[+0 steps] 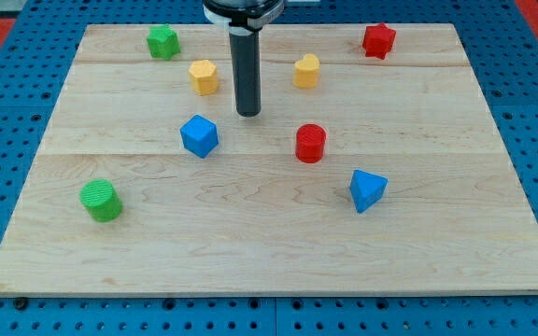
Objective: Place the yellow hexagon horizontally left to the yellow heart
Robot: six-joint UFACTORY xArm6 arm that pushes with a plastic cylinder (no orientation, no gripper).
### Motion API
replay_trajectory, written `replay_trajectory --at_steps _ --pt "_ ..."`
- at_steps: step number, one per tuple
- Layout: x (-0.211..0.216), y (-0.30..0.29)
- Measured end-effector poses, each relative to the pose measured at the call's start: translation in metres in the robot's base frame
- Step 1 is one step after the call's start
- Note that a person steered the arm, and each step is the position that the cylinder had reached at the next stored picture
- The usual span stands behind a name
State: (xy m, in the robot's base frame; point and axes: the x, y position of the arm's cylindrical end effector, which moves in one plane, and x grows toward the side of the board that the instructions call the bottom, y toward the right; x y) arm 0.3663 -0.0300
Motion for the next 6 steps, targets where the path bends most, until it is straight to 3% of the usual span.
replay_trajectory --at_steps 2,3,5,6 --pt "-0.106 -0.056" --pt "-0.128 -0.075" --pt "-0.053 -0.121" --pt "-0.047 -0.074"
